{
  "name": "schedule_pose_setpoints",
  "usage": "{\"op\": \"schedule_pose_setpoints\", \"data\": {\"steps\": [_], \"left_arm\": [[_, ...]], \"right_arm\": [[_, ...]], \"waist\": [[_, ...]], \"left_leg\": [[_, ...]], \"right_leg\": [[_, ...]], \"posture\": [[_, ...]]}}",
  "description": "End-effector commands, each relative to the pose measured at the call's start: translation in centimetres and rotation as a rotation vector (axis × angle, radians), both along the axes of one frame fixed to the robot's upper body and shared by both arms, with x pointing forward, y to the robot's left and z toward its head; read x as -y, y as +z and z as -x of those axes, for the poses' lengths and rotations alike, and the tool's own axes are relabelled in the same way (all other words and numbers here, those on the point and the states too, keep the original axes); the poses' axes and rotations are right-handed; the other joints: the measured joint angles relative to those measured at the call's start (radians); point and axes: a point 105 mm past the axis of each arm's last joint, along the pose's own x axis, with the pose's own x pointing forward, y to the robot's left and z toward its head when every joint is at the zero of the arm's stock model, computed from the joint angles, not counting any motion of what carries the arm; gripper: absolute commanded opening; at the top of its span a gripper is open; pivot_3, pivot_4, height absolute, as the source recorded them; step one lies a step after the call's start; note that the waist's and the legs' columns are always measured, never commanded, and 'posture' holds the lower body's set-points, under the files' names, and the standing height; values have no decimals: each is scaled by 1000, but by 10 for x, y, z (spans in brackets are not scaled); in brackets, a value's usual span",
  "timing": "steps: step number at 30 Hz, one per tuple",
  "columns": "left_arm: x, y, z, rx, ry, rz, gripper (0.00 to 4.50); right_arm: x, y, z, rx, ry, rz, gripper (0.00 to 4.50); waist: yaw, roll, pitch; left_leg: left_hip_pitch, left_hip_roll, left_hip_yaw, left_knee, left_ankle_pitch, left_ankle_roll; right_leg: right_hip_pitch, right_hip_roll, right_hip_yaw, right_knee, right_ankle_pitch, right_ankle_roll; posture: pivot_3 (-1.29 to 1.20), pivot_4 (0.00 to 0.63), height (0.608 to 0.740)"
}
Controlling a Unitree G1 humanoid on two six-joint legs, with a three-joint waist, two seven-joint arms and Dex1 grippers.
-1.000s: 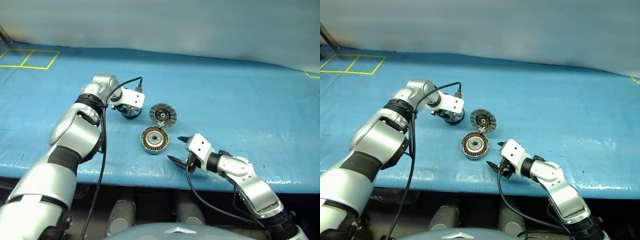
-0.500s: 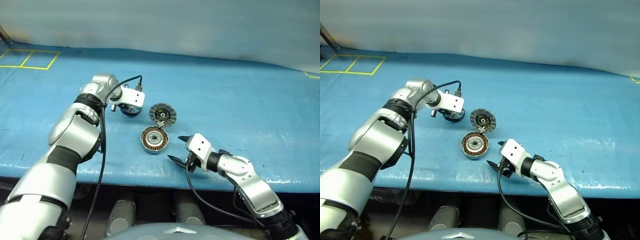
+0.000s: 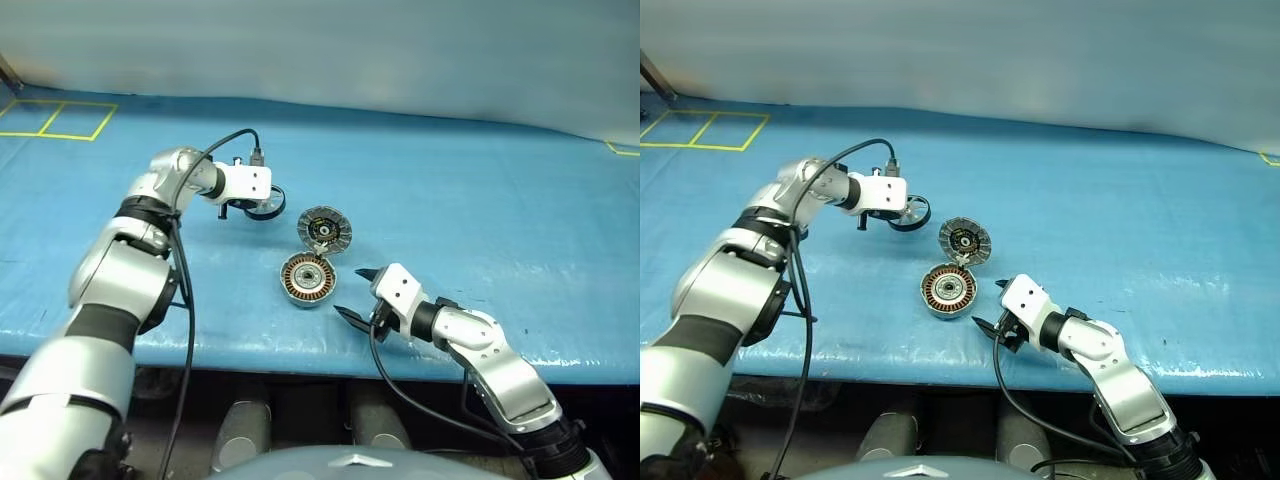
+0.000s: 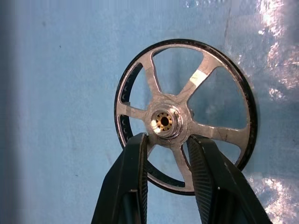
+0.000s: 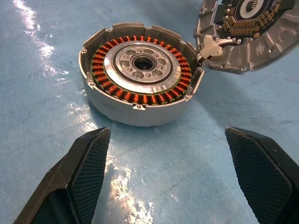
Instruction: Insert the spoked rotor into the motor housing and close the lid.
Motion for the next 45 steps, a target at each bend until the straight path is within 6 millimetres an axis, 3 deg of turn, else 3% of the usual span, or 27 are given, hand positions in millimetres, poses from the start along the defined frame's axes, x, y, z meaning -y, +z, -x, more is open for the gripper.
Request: {"op": "schedule_pose_setpoints", "data": {"steps": [1, 8, 15, 20, 24, 36, 45], "left_arm": [[-7, 12, 11, 55, -73, 104, 1037], [-20, 12, 38, 8, -122, 225, 1037], [-2, 32, 68, -61, -208, 363, 1037], [3, 32, 81, -137, -250, 327, 1037], [6, 32, 84, -175, -267, 304, 1037], [43, 22, 79, -230, -378, 263, 1037], [55, 15, 73, -240, -407, 243, 1037]], "right_arm": [[4, 8, -4, 36, -21, -22, 4159], [5, 7, -9, 41, -25, -22, 4159], [5, 5, -10, 44, -30, -22, 4159], [7, 5, -11, 47, -40, -21, 4159], [8, 3, -11, 47, -50, -26, 4159], [8, 0, -9, 45, -71, -37, 4159], [11, 0, -7, 47, -89, -33, 4159]], "waist": [[-1, 0, 0], [9, 0, 0], [7, 0, 0], [3, 0, 0], [1, 1, 0], [4, 1, 0], [4, 1, 0]], "left_leg": [[0, 0, 0, 0, 0, 0], [2, 0, 0, 3, 0, 0], [4, 0, 1, 6, 0, 0], [5, 1, 1, 6, 0, 0], [5, 1, 1, 5, 0, 0], [5, 1, 1, 5, 0, 0], [4, 1, 1, 5, 0, 0]], "right_leg": [[0, 0, 0, 0, 0, 0], [-1, 0, 1, 8, -3, -6], [0, 0, 1, 11, -4, -6], [1, 0, 1, 12, -4, -6], [1, 0, 1, 12, -4, -7], [1, 0, 2, 11, -4, -7], [0, 0, 2, 11, -4, -7]], "posture": [[0, 150, 740], [0, 150, 740], [0, 150, 740], [0, 150, 740], [0, 150, 740], [0, 150, 740], [0, 150, 740]]}}
